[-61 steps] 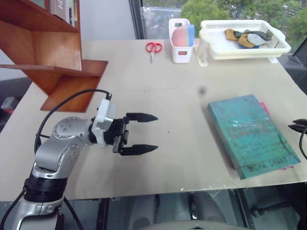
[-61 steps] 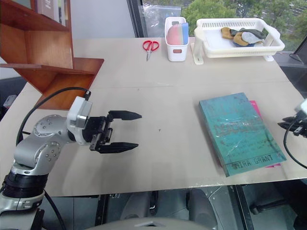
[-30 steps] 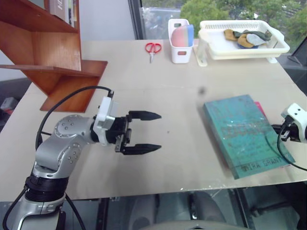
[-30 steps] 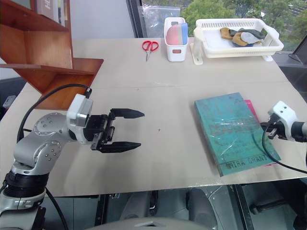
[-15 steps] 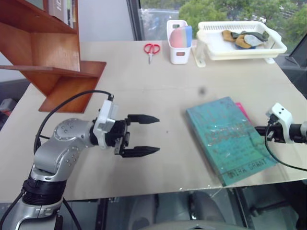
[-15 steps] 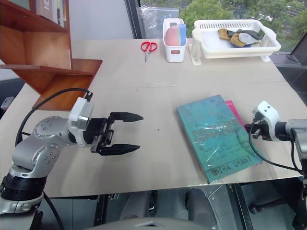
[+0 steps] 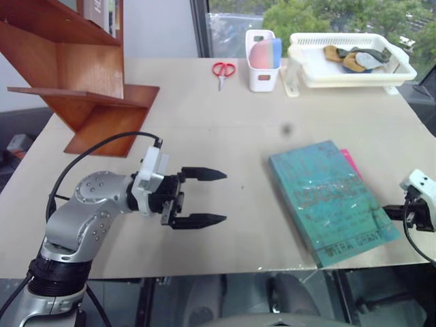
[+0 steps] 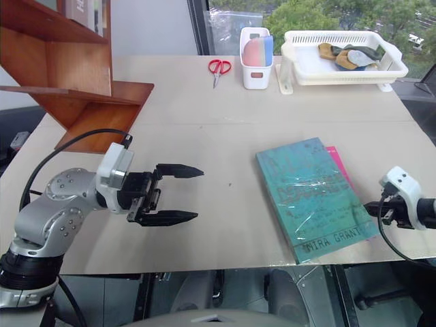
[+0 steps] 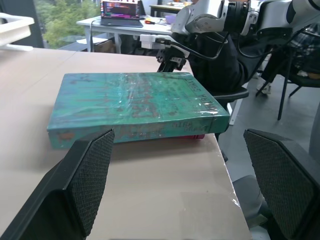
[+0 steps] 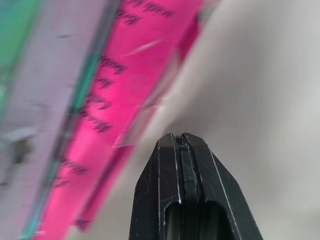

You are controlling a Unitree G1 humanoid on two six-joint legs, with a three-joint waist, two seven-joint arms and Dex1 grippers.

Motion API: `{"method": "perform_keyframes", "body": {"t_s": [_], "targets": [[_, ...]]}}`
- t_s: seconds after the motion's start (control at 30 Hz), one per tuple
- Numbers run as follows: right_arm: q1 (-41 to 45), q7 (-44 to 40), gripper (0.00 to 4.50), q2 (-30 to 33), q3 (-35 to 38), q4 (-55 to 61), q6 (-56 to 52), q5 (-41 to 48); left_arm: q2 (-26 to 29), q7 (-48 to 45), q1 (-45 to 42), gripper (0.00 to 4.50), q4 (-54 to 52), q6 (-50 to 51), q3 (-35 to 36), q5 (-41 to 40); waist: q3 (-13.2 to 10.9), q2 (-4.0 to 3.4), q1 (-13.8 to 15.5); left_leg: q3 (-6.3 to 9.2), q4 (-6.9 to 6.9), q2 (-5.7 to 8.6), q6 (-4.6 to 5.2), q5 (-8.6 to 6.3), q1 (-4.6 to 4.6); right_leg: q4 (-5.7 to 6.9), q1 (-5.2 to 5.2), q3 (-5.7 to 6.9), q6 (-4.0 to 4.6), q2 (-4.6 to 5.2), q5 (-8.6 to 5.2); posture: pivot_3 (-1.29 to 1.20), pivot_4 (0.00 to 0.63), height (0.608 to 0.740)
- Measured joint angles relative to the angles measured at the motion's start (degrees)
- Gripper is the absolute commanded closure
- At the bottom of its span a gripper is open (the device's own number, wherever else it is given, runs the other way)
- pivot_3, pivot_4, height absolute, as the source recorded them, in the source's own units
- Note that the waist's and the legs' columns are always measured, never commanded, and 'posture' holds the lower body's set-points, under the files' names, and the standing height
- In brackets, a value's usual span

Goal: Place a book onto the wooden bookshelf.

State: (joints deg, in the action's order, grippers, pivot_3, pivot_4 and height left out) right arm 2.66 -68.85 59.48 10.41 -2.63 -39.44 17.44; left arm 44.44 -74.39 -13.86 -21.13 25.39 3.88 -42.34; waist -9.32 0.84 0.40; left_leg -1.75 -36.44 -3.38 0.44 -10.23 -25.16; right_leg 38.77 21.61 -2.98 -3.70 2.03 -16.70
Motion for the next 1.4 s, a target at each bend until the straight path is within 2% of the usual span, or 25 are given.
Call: {"method": "perform_keyframes", "body": {"t_s": [0.33,0.5,0.87,1.23,1.4], "targets": [[1.28,3.12,4.43,-6.59,-2.75,7.46,-7.03,4.01,0.03,-0.83,-0.50,0.00,0.65,-0.01,0.06,0.01,0.37,0.72,-1.80,-0.27,0.12,-0.27,-0.01,-0.01,0.31,0.01,-0.06,-0.22,0.10,-0.16,-0.05,0.00,0.150,0.740],[4.42,4.25,4.43,-9.87,-5.85,8.47,-7.72,4.77,0.15,-0.79,0.52,0.00,0.62,-0.01,0.15,0.01,0.42,0.80,-2.76,-0.53,0.12,-0.39,-0.01,-0.01,0.42,0.03,-0.05,-0.40,0.17,-0.19,-0.08,0.00,0.150,0.740],[12.74,4.53,4.43,-15.23,-12.65,3.06,-2.23,2.34,0.46,0.34,3.21,0.00,0.14,-0.10,1.51,-0.12,0.44,0.92,-3.14,-1.05,0.13,-0.85,-0.03,-0.02,0.64,0.05,0.06,-0.86,0.37,-0.54,0.03,0.00,0.150,0.740],[24.54,5.80,4.43,-26.26,-18.33,-8.78,4.61,-1.68,1.68,2.22,6.74,0.00,-0.85,-0.32,5.03,0.09,0.48,1.01,-4.51,-1.12,0.26,-0.93,-0.03,-0.02,0.82,0.08,0.08,-1.01,0.49,-0.56,0.10,0.00,0.150,0.740],[24.54,8.86,4.43,-27.73,-18.94,-8.38,10.31,-4.13,1.53,4.05,7.55,0.00,-1.00,-0.50,5.24,0.44,0.43,0.92,-4.03,-1.16,0.32,-0.84,-0.04,-0.03,0.68,0.03,0.15,-0.95,0.50,-0.44,0.10,0.00,0.150,0.740]]}}
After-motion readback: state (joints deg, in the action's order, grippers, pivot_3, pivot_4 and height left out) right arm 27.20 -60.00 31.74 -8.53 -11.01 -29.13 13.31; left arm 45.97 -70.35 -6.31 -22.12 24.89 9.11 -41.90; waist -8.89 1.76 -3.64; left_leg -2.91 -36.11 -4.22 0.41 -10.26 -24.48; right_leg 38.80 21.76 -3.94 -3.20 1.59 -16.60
